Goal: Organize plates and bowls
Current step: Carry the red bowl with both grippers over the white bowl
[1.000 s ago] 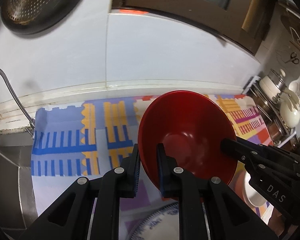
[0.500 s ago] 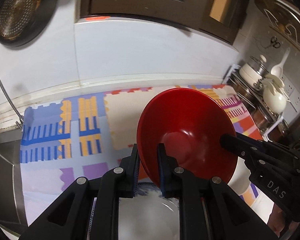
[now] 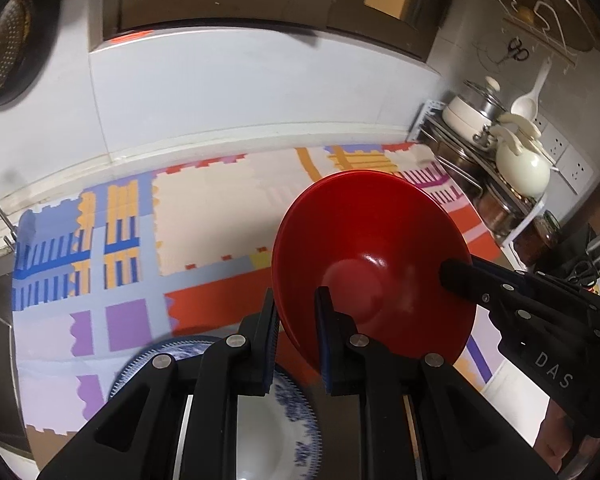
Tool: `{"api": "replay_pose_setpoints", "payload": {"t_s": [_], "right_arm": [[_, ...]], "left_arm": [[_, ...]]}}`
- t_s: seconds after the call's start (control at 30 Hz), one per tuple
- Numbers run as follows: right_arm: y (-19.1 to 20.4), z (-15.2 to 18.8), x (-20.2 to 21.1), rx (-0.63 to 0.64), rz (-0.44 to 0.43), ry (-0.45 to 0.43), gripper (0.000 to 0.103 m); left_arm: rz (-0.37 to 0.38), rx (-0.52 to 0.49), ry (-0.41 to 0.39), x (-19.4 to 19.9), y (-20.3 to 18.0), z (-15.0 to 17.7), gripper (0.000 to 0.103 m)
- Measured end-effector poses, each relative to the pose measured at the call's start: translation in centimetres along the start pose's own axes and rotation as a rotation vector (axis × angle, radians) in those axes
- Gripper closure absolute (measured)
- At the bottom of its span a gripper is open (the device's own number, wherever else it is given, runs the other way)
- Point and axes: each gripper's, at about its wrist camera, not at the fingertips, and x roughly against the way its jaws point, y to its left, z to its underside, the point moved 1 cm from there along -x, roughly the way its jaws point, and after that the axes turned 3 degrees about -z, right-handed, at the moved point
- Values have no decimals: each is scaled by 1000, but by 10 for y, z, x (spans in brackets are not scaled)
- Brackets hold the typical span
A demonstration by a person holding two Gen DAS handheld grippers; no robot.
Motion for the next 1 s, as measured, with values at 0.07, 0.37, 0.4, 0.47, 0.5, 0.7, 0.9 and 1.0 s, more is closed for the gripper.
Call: {"api": "replay_pose_setpoints", "payload": {"t_s": [0.07,0.37,0.4,0.47,0.5,0.7,0.9,1.0], "right_arm": [[-9,3,3,-3,5,2,89],[-48,18,10,-27,29,31,89],[-52,20,10,-27,31,35,89],[-60,24,9,-35,37,46,89],[-64,26,9,-38,40,52,89],[-86,35,3,-59,49,84,89],[-103,43,-7,-78,47,118,89],[-108,46,-12,-80,44,130,89]], "left_arm": [[3,-6,9,-3,-10,3,85],[10,-36,61,-23,-50,13,84],[11,-39,71,-26,-54,14,84],[11,-45,88,-33,-61,17,85],[10,-47,97,-36,-64,18,85],[0,-65,138,-55,-81,26,85],[-17,-71,176,-73,-90,32,85],[-30,-73,188,-80,-93,35,85]]}}
